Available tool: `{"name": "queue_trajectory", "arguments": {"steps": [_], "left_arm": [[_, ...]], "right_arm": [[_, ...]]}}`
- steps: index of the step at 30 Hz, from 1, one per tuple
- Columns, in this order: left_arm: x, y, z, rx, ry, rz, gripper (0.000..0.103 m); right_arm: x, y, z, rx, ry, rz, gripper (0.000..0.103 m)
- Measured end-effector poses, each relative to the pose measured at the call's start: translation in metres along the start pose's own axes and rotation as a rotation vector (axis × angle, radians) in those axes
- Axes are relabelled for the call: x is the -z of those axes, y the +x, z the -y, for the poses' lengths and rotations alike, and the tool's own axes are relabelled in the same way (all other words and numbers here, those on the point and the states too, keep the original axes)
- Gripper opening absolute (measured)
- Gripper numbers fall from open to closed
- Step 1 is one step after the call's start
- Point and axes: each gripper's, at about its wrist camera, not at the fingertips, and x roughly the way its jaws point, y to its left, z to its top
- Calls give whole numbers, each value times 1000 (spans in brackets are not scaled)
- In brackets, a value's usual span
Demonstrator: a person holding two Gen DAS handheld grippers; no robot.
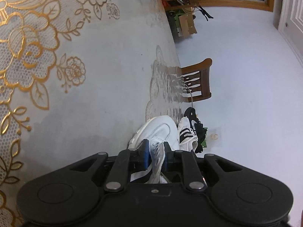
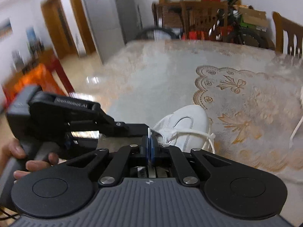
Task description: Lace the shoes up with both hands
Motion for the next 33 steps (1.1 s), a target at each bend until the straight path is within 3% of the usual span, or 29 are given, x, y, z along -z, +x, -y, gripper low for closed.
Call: {"name": "queue_trajectory", "arguments": {"steps": [8, 11, 13, 16, 18, 20, 22, 24, 28, 32, 33], "left_arm": [[2, 5, -7, 41, 3, -1, 14], [-1, 3, -19, 91, -47, -9, 14], [-3, 0, -29, 134, -105, -8, 16], [-6, -4, -38, 172, -146, -4, 17], [-9, -6, -36, 135, -118, 2, 14], [-11, -8, -36, 98, -90, 0, 14], [-13, -9, -36, 82, -78, -6, 14], [-15, -11, -33, 58, -54, -12, 14], [-16, -16, -8, -36, 100, -32, 15], [-10, -17, 25, -181, 319, -70, 42], [-6, -17, 32, -215, 368, -76, 44]], "right_arm": [[-13, 2, -24, 81, -317, -152, 1], [-5, 0, -40, 169, -618, -149, 2], [8, 1, -45, 163, -829, -146, 2], [24, 4, -43, 144, -1029, -162, 2], [28, 7, -40, 141, -1086, -183, 2], [31, 11, -37, 155, -1108, -204, 2], [30, 6, -33, 144, -1082, -163, 1], [28, -2, -26, 132, -1008, -109, 1], [30, -21, -11, 116, -818, -13, 2], [28, -46, -5, 96, -675, 41, 2], [27, -50, -4, 99, -649, 47, 2]]}}
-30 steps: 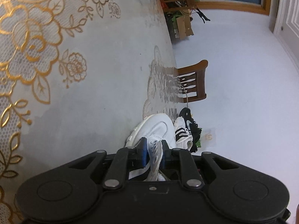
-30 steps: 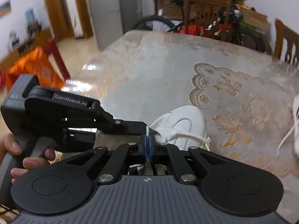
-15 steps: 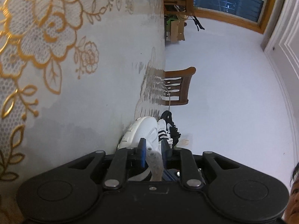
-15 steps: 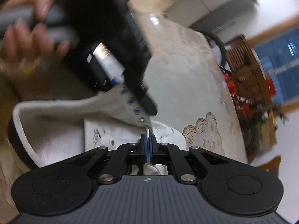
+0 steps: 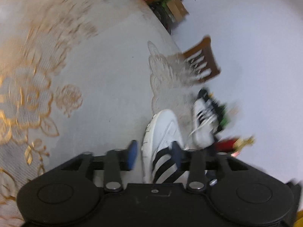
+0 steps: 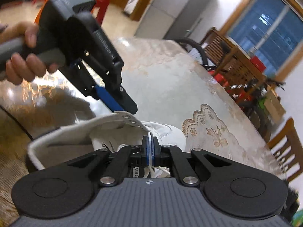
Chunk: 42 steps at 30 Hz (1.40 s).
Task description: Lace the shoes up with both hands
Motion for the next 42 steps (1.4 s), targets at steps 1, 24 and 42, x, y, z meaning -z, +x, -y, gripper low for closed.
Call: {"name": "queue_trajectory", "arguments": {"steps": [1, 24, 42], "left_arm": [[2, -1, 8, -35, 47, -7, 44], [31, -6, 58, -112, 316, 84, 34], [22, -7, 23, 26, -2, 122, 34]], "right_arm": [[0, -2, 2, 3, 39, -4, 2], [33, 19, 8, -46, 960, 179, 2], [45, 40, -3, 13, 801, 157, 2]]}}
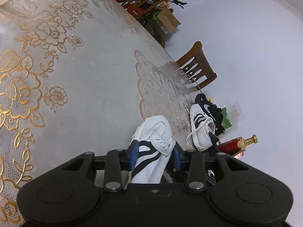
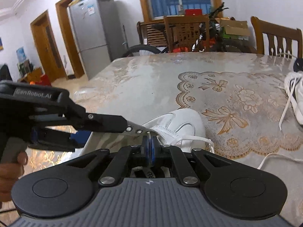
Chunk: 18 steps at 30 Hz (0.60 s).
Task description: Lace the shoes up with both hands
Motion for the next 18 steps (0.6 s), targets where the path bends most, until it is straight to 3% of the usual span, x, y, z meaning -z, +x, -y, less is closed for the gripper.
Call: {"name": "queue_trajectory", "arguments": {"steps": [8, 18], "left_arm": [[-3, -1, -10, 16, -62, -4, 35], [-6, -4, -19, 8, -95, -1, 37]], "right_arm": [[5, -7, 11, -60, 37, 55, 2], [4, -5, 6, -86, -61, 96, 2]]}}
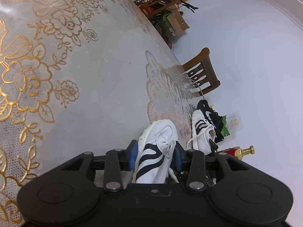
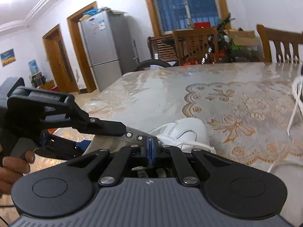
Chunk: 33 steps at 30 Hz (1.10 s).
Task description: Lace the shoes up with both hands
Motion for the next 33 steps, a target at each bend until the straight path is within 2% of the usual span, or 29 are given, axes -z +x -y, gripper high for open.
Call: {"name": "queue_trajectory", "arguments": {"steps": [9, 13, 15, 16, 18, 19, 22, 24, 26, 28, 29, 33], "left_arm": [[2, 2, 1, -11, 11, -9, 40], [2, 3, 3, -17, 28, -6, 41], [2, 2, 0, -16, 18, -4, 41], [2, 2, 0, -16, 20, -3, 41], [2, 2, 1, -18, 32, -1, 41], [2, 2, 2, -17, 37, -1, 41], [3, 2, 1, -12, 35, 2, 41], [3, 2, -1, -8, 29, 2, 41], [3, 2, -2, -8, 24, 6, 41], [4, 2, -3, -9, 19, 11, 41], [3, 1, -4, -11, 12, 14, 41], [1, 1, -11, -26, -26, 27, 44]], "right_arm": [[-5, 7, -16, 43, -176, -67, 2], [-20, 9, -23, 40, -250, -183, 8], [-34, 12, -19, -20, -261, -253, 15], [-41, 13, -14, -59, -251, -286, 25], [-55, 19, -3, -142, -215, -357, 32], [-60, 22, 2, -171, -197, -390, 32], [-75, 33, 17, -248, -150, -484, 28], [-81, 41, 17, -285, -196, -545, 24], [-85, 47, 12, -303, -263, -590, 16], [-87, 53, 8, -310, -330, -625, 2], [-87, 54, 6, -308, -361, -623, 1], [-79, 33, 9, -268, -349, -499, 1]]}}
